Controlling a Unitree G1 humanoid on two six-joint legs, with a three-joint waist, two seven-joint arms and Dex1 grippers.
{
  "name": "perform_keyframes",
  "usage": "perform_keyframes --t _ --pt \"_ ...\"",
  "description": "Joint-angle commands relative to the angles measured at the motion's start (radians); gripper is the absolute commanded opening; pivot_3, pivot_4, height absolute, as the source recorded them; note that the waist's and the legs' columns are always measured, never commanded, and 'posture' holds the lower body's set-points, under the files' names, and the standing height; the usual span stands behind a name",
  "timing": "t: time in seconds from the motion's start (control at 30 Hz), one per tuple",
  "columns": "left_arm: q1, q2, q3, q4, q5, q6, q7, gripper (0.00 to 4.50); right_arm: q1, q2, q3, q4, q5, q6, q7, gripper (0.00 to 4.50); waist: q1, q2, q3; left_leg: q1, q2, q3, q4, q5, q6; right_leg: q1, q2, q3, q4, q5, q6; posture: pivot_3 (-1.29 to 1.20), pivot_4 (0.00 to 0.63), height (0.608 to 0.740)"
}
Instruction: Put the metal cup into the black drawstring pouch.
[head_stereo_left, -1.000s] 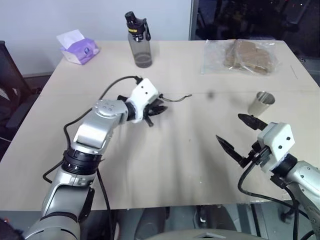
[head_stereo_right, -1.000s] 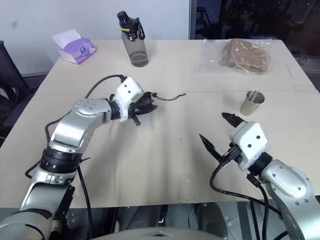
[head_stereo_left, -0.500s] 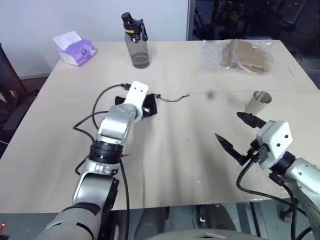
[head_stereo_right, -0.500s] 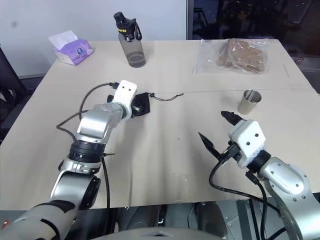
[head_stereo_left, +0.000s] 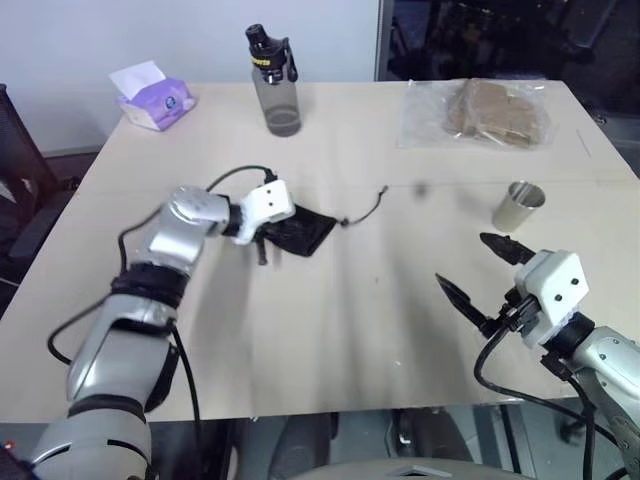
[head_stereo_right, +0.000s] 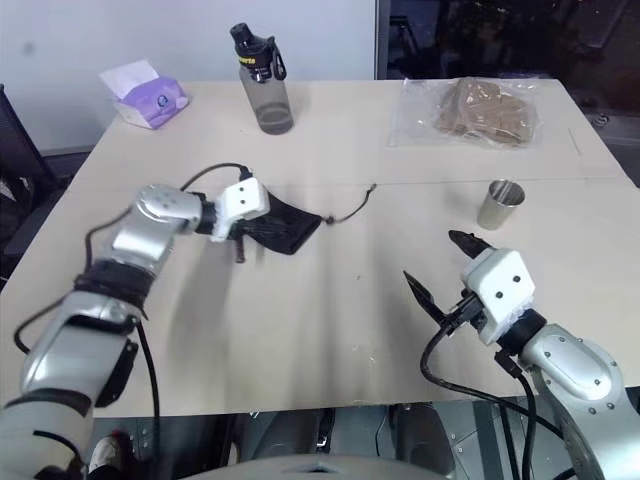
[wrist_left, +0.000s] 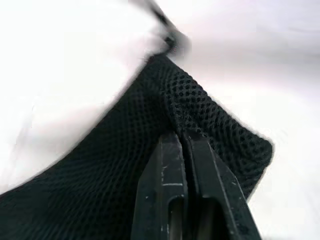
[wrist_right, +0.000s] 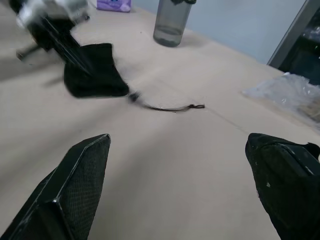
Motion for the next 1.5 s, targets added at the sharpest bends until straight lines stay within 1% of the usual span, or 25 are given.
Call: perform_keyframes --t 0.03,0.13,0.17,0.2,0.23,0.27,0.33,0.37,0.4,0.43,0.5,0.53,0.6,0.7,0.77,0.87,1.0,1.13,1.27,1.37,1.4,1.47,1.5 --pt "-0.125 -0.016 0.025 0.185 -0.011 -0.137 -0.175 0.1 0.01 0.01 -0.006 -0.052 -0.014 -0.026 -0.017 4.5 0.001 0.0 0.0 -0.001 0.0 0.0 0.0 0.0 0.0 0.0 0.0 0.0 -0.001 0.0 0.0 0.0 0.15 0.74" --pt "-0.182 -0.028 0.059 0.263 -0.026 -0.054 -0.207 0.81 0.008 0.019 0.013 -0.062 -0.026 -0.018 -0.032 4.5 -0.009 -0.001 0.0 -0.002 -0.001 0.0 0.001 -0.001 0.001 0.0 0.0 0.0 -0.001 0.0 0.001 0.0 0.15 0.74" --pt "-0.181 -0.031 0.08 0.25 -0.044 0.003 -0.197 1.28 0.008 0.021 0.017 -0.065 -0.029 -0.016 -0.035 4.5 -0.012 -0.001 0.0 -0.002 -0.001 0.0 0.001 -0.001 0.002 0.0 0.0 0.0 -0.001 0.0 0.001 0.0 0.15 0.74" --pt "-0.17 -0.03 0.102 0.22 -0.057 0.064 -0.172 1.77 0.008 0.022 0.02 -0.067 -0.031 -0.015 -0.037 4.5 -0.017 -0.001 0.0 -0.001 0.0 0.0 0.001 -0.001 0.002 0.0 0.0 0.0 0.0 0.0 0.001 0.0 0.15 0.74" --pt "-0.135 -0.021 0.122 0.146 -0.075 0.148 -0.152 2.33 0.009 0.024 0.019 -0.065 -0.032 -0.016 -0.038 4.5 -0.019 -0.001 0.0 -0.001 0.0 0.0 0.001 -0.001 0.003 0.0 0.001 0.0 0.0 0.0 0.001 0.0 0.15 0.74" --pt "-0.077 -0.003 0.141 0.028 -0.102 0.24 -0.141 2.58 0.01 0.025 0.019 -0.062 -0.033 -0.019 -0.037 4.5 -0.025 -0.001 0.0 -0.001 0.001 0.0 0.001 -0.001 0.003 0.0 0.001 0.0 0.001 0.0 0.001 0.0 0.15 0.74" --pt "0.093 0.031 0.197 -0.332 -0.182 0.51 -0.058 2.58 0.009 0.026 0.021 -0.05 -0.037 -0.028 -0.031 4.5 -0.043 0.0 0.001 0.0 0.003 -0.002 0.0 -0.002 0.003 -0.001 0.001 0.001 0.001 0.0 0.001 0.0 0.15 0.74" --pt "0.186 0.04 0.229 -0.526 -0.175 0.648 0.044 2.58 0.004 0.026 0.023 -0.041 -0.037 -0.033 -0.026 4.5 -0.046 0.0 0.001 0.001 0.004 -0.003 -0.002 -0.002 0.004 -0.001 0.001 0.003 0.002 -0.001 0.001 0.0 0.15 0.74" --pt "0.263 0.043 0.242 -0.694 -0.106 0.763 0.174 2.58 -0.002 0.026 0.025 -0.032 -0.036 -0.038 -0.021 4.5 -0.044 0.0 0.001 0.002 0.006 -0.004 -0.002 -0.002 0.004 -0.002 0.001 0.004 0.002 -0.001 0.001 0.0 0.15 0.74" --pt "0.326 0.032 0.265 -0.83 -0.077 0.841 0.27 2.58 -0.011 0.025 0.031 -0.024 -0.037 -0.042 -0.017 4.5 -0.043 0.0 0.001 0.001 0.006 -0.004 -0.002 -0.002 0.004 -0.002 0.001 0.004 0.002 -0.001 0.001 0.0 0.15 0.74" --pt "0.403 0.015 0.285 -1.013 -0.063 0.961 0.377 2.58 -0.025 0.025 0.039 -0.01 -0.039 -0.048 -0.011 4.5 -0.035 0.0 0.001 0.002 0.006 -0.004 -0.002 -0.002 0.004 -0.002 0.0 0.005 0.003 -0.001 0.001 0.0 0.15 0.74" --pt "0.44 0.001 0.29 -1.088 -0.056 0.999 0.426 2.58 -0.031 0.025 0.042 -0.004 -0.039 -0.05 -0.009 4.5 -0.028 -0.001 0.001 0.002 0.005 -0.004 -0.001 -0.002 0.004 -0.002 0.0 0.004 0.003 -0.001 0.001 0.0 0.15 0.74" --pt "0.512 -0.035 0.281 -1.22 0.004 1.037 0.555 2.58 -0.039 0.025 0.046 0.007 -0.041 -0.056 -0.005 4.5 -0.022 0.0 0.001 0.003 0.004 -0.005 -0.001 -0.002 0.004 0.0 0.0 0.004 0.003 -0.001 0.001 0.0 0.15 0.74" --pt "0.606 -0.043 0.203 -1.315 0.13 0.998 0.705 2.58 -0.057 0.029 0.058 0.018 -0.043 -0.061 -0.003 4.5 -0.014 0.0 0.001 0.005 0.004 -0.004 -0.001 -0.002 0.004 0.0 0.0 0.005 0.004 -0.001 0.001 0.0 0.15 0.74" --pt "0.642 -0.049 0.158 -1.323 0.197 0.949 0.779 2.58 -0.071 0.032 0.068 0.023 -0.043 -0.059 -0.005 4.5 -0.012 0.0 0.001 0.005 0.003 -0.003 -0.001 -0.002 0.003 0.001 0.0 0.006 0.004 -0.001 0.001 0.0 0.15 0.74" --pt "0.648 -0.072 0.116 -1.31 0.231 0.941 0.829 2.58 -0.08 0.029 0.069 0.024 -0.042 -0.054 -0.002 4.5 -0.008 0.0 0.001 0.005 0.003 -0.004 -0.001 -0.002 0.003 0.0 0.001 0.005 0.004 -0.001 0.001 0.0 0.15 0.74" --pt "0.653 -0.077 0.069 -1.29 0.258 0.912 0.848 2.58 -0.083 0.022 0.052 0.018 -0.032 -0.044 0.0 4.5 -0.01 0.0 0.001 0.005 0.003 -0.003 -0.001 -0.002 0.003 0.0 0.0 0.005 0.003 -0.001 0.001 0.0 0.15 0.74" --pt "0.626 -0.088 0.029 -1.238 0.316 0.872 0.891 2.58 -0.072 0.018 0.044 0.01 -0.03 -0.041 0.001 4.5 -0.01 0.0 0.001 0.005 0.002 -0.003 -0.001 -0.002 0.003 0.0 0.0 0.005 0.003 -0.001 0.001 0.0 0.15 0.74" --pt "0.59 -0.113 0.003 -1.197 0.351 0.871 0.907 2.58 -0.058 0.017 0.04 0.002 -0.03 -0.047 0.001 4.5 -0.01 0.0 0.001 0.004 0.002 -0.003 -0.001 -0.002 0.003 0.0 0.001 0.005 0.003 -0.001 0.001 0.0 0.15 0.74" --pt "0.578 -0.12 -0.005 -1.177 0.356 0.855 0.902 1.86 -0.049 0.013 0.039 -0.007 -0.025 -0.054 0.009 4.5 -0.01 0.0 0.001 0.004 0.002 -0.003 -0.001 -0.002 0.003 0.0 0.0 0.005 0.003 -0.001 0.001 0.0 0.15 0.74" --pt "0.574 -0.12 -0.009 -1.169 0.357 0.85 0.897 1.49 -0.046 0.011 0.04 -0.01 -0.022 -0.056 0.015 4.5 -0.011 0.0 0.001 0.004 0.002 -0.003 -0.001 -0.002 0.003 0.0 0.0 0.005 0.003 -0.001 0.001 0.0 0.15 0.74" --pt "0.565 -0.123 -0.009 -1.149 0.357 0.839 0.891 0.46 -0.038 0.007 0.042 -0.018 -0.014 -0.06 0.026 4.5 -0.011 0.0 0.001 0.004 0.002 -0.003 -0.001 -0.002 0.003 0.0 0.001 0.005 0.003 -0.001 0.001 0.0 0.15 0.74" --pt "0.56 -0.122 -0.008 -1.138 0.356 0.835 0.885 0.03 -0.035 0.004 0.042 -0.02 -0.012 -0.062 0.032 4.5 -0.011 0.0 0.001 0.004 0.002 -0.003 -0.001 -0.002 0.003 0.0 0.001 0.005 0.003 -0.001 0.001 0.0 0.15 0.74"
